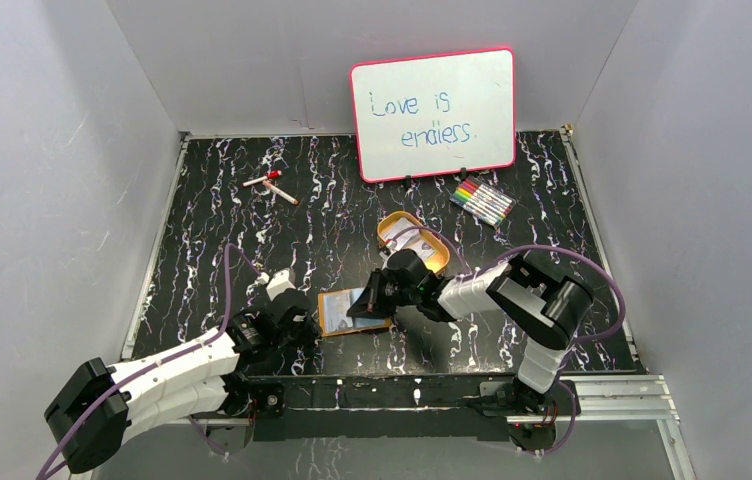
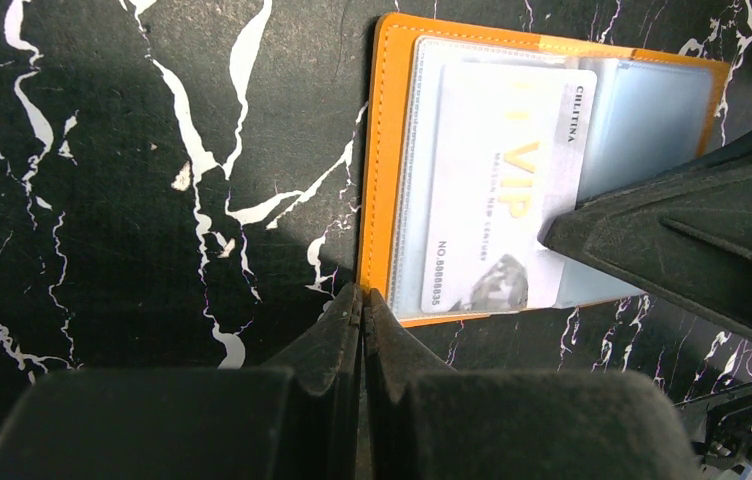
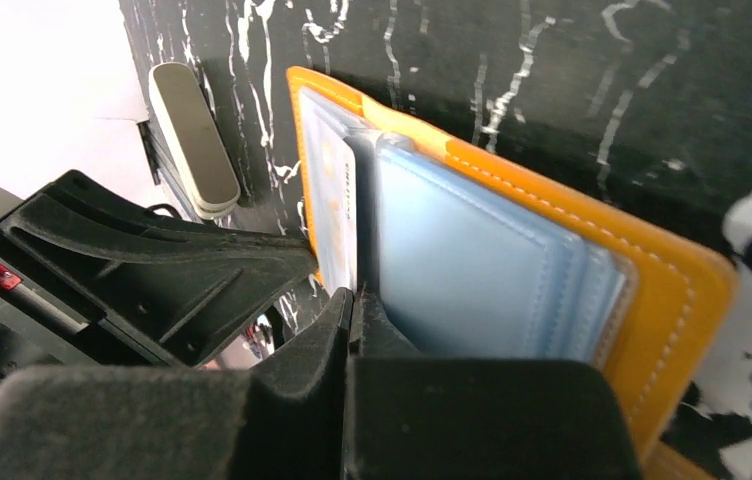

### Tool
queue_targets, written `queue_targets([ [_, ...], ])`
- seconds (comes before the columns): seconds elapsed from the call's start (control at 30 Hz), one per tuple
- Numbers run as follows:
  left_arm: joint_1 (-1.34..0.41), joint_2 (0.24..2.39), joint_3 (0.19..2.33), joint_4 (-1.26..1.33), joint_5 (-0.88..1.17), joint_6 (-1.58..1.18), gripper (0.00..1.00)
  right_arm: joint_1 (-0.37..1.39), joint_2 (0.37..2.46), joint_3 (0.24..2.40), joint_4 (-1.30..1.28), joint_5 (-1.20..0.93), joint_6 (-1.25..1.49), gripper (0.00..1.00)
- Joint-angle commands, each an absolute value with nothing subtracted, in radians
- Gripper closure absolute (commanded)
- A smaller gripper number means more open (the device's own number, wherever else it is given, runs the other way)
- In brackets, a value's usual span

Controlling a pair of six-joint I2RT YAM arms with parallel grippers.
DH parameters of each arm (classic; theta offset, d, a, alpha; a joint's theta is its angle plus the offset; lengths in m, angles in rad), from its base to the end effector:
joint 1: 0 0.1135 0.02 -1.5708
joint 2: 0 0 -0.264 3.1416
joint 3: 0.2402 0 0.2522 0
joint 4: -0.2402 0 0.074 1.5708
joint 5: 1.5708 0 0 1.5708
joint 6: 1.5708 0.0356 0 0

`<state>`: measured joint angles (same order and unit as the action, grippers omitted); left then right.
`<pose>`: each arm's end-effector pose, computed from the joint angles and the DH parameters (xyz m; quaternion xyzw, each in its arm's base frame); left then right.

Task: Put the credit cards into the card holder
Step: Insert the credit card into the card holder.

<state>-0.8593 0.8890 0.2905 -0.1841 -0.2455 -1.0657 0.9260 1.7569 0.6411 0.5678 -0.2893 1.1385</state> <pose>0.1154 -0.1207 0.1535 -0.1412 0.9067 -0.2481 0.3106 0.1858 0.2640 0.1229 0.0214 0.8656 0.4802 0.1405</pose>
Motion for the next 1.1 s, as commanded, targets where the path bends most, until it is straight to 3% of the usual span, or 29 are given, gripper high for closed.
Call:
queue_targets([
  [0.0,-0.858,0.893,0.288,-0.176,-0.245,-1.056,1.00,0.949,1.749,0.707,0.473,-0.307,1.062,0.90],
  [0.13,-0.858,0.891,0.291,-0.179,-0.248,-1.054,1.00,0.949,1.715,0.713,0.421,-0.268,1.042,0.73],
  [0.27,-0.857,0.892,0.290,-0.177,-0.249,-1.054,1.00,0.948,1.712,0.728,0.387,-0.257,1.027,0.67],
  [0.83,-0.858,0.924,0.304,-0.156,-0.239,-1.035,1.00,0.975,1.747,0.803,0.385,-0.315,0.974,0.66],
  [1.07,-0.858,0.885,0.319,-0.209,-0.277,-1.034,1.00,0.975,1.647,0.797,0.253,-0.213,0.930,0.62],
])
